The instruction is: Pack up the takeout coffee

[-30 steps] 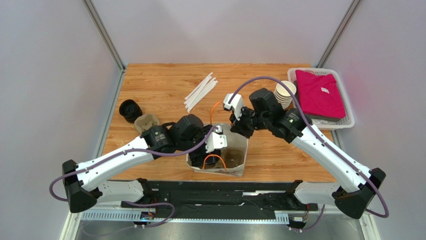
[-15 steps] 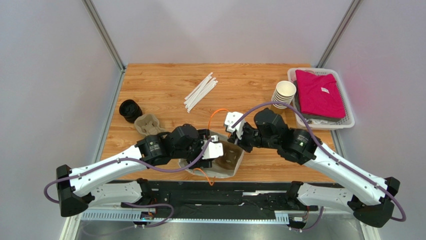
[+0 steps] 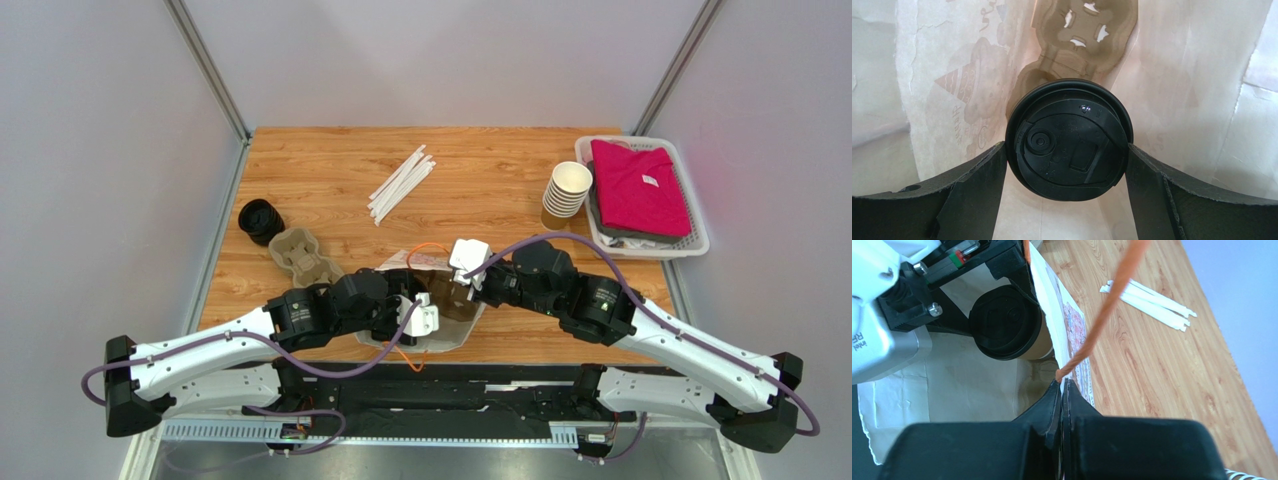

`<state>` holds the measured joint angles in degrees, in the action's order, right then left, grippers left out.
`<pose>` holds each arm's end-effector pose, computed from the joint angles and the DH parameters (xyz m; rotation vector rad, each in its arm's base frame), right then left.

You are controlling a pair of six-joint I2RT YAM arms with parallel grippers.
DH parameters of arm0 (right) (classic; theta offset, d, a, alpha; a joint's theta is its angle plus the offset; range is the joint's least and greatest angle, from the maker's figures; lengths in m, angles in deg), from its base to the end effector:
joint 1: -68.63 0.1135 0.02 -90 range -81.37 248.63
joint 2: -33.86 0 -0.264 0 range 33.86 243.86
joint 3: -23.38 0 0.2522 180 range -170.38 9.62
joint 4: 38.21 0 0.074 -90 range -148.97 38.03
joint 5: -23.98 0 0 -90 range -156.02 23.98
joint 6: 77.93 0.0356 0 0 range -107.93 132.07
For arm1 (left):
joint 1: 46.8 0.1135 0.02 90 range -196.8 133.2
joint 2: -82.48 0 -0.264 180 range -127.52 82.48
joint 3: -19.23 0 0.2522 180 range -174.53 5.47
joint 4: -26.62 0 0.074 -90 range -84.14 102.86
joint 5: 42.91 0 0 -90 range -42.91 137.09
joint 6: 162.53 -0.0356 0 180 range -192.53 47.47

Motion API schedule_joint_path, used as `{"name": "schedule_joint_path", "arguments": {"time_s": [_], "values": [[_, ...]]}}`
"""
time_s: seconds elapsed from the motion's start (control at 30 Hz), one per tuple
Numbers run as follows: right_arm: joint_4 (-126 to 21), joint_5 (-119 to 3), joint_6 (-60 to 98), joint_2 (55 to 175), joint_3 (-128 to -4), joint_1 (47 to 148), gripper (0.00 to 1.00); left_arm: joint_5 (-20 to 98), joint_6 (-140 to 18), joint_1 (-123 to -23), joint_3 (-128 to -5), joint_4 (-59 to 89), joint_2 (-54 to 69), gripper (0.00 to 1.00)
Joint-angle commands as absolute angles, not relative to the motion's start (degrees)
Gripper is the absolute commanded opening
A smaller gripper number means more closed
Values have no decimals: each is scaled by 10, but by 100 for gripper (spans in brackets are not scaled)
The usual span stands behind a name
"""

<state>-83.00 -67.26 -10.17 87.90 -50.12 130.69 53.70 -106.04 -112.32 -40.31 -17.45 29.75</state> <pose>0.0952 0.1779 0.3643 -1.3573 1.5203 0.4186 0.0856 -0.1781 0.2873 1.6480 1.4904 -0.1803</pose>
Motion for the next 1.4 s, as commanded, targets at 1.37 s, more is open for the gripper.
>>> {"name": "schedule_joint_path", "arguments": {"time_s": [1.37], "values": [[-801,-669,-57,878,-518,1335,0,678,-1134,-1207,-386,-76,254,17]]}}
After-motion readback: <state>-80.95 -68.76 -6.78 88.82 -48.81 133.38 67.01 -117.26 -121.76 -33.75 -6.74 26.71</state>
